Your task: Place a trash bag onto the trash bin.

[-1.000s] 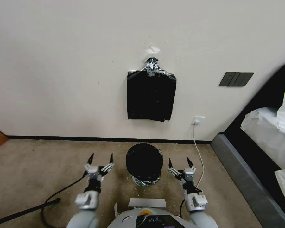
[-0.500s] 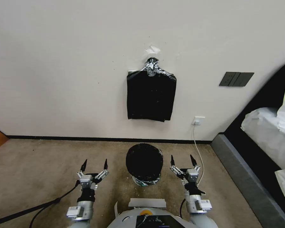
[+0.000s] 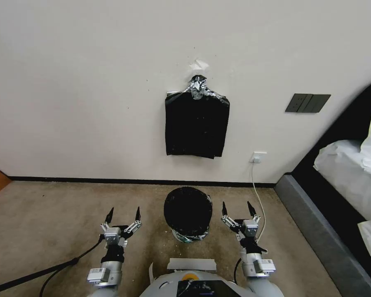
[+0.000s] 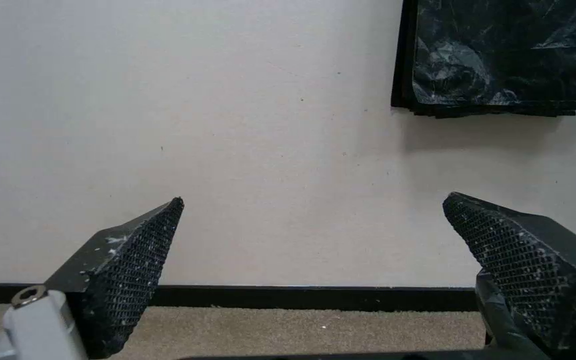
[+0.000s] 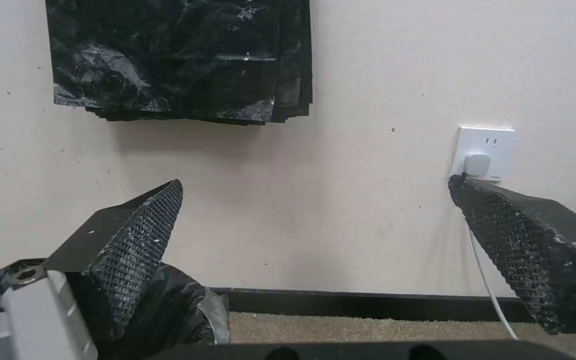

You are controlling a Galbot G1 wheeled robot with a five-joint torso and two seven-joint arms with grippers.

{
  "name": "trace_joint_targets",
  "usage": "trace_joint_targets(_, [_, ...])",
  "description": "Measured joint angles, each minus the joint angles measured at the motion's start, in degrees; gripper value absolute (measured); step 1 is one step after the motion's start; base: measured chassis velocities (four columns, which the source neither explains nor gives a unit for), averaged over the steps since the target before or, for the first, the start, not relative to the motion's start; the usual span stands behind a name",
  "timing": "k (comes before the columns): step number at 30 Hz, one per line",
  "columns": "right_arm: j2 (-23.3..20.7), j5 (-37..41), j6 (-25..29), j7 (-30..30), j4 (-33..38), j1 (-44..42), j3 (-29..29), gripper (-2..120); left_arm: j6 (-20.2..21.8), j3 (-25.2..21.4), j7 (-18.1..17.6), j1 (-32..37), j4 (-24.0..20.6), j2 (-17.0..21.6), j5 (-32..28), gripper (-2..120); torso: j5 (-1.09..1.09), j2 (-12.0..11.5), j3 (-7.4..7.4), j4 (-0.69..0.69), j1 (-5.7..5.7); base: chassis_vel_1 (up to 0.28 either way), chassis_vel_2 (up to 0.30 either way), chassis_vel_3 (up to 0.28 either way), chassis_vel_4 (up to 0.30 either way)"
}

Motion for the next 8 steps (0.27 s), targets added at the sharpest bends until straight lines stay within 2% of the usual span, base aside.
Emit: trace_joint_targets(8, [-0.03, 0.05, -0.05, 0.04, 0.0, 0.02, -0.04, 100, 0.06, 0.04, -0.05, -0.02, 0.01, 0.02, -0.04, 100, 0.0, 0.0, 0.0, 0.0, 0.0, 0.0, 0.0, 0.0, 0.0])
